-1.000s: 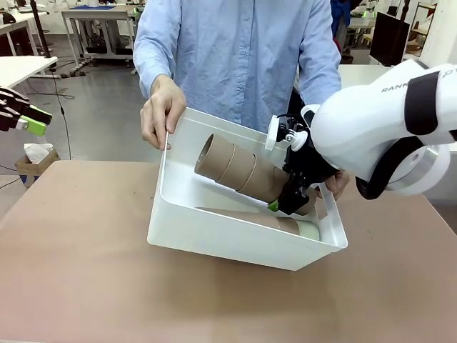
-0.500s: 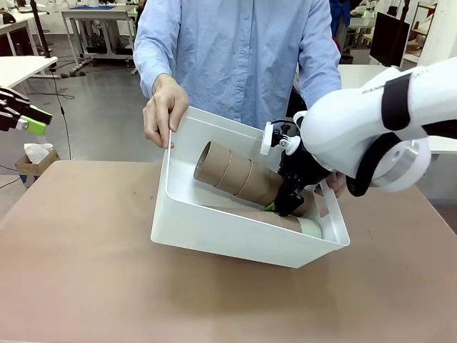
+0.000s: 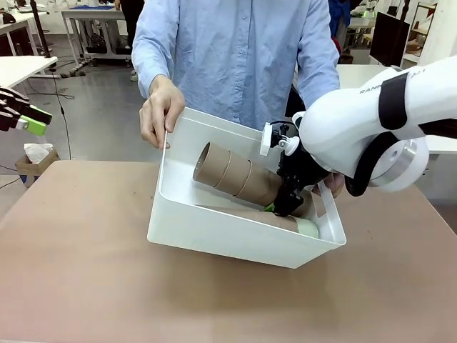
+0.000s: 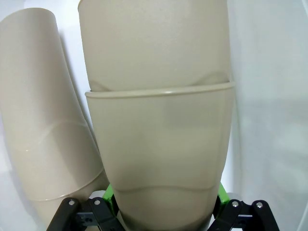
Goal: Stack the cups and store them in the basket.
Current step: Place the stack of Reusable plastic cups into the Pantry Basket.
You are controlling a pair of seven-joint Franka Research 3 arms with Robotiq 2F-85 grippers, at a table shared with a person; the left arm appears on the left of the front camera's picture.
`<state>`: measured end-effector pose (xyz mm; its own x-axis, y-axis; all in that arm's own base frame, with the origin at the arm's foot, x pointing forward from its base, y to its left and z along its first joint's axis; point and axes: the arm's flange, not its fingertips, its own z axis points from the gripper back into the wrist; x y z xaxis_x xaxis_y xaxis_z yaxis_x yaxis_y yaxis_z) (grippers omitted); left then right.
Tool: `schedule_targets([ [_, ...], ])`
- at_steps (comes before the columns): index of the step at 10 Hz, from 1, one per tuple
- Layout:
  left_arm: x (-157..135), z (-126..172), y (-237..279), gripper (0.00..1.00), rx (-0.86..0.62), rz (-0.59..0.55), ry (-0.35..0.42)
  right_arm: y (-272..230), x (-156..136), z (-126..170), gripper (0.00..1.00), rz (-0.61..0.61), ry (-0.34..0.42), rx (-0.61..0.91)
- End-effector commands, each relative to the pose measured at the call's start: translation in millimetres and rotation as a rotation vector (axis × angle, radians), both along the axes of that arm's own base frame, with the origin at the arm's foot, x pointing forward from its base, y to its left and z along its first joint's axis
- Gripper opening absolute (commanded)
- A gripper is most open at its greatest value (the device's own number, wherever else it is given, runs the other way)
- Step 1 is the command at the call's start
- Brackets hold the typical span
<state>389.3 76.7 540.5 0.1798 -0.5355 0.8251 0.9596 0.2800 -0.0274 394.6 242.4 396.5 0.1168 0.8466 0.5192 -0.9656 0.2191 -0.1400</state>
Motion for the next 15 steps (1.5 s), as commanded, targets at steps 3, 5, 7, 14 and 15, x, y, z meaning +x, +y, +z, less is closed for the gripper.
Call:
schedule_targets([
  [3, 0, 3, -1, 0.56, -0.015, 0.001, -0.004, 30, 6, -6, 0.84, -0.015, -0.023, -0.050],
  [5, 0, 3, -1, 0.56, -0.015, 0.001, -0.004, 51, 9, -18, 0.84, 0.006, -0.005, -0.054],
  [7, 0, 3, -1, 0.56, -0.015, 0.001, -0.004, 53, 7, -23, 0.84, -0.010, -0.011, -0.057],
  [14, 0, 3, -1, 0.56, -0.015, 0.001, -0.004, -23, 23, 56, 1.00, -0.072, -0.017, -0.017],
  [15, 0, 3, -1, 0.56, -0.015, 0.001, -0.004, -51, 33, 88, 1.00, -0.070, -0.009, 0.019],
])
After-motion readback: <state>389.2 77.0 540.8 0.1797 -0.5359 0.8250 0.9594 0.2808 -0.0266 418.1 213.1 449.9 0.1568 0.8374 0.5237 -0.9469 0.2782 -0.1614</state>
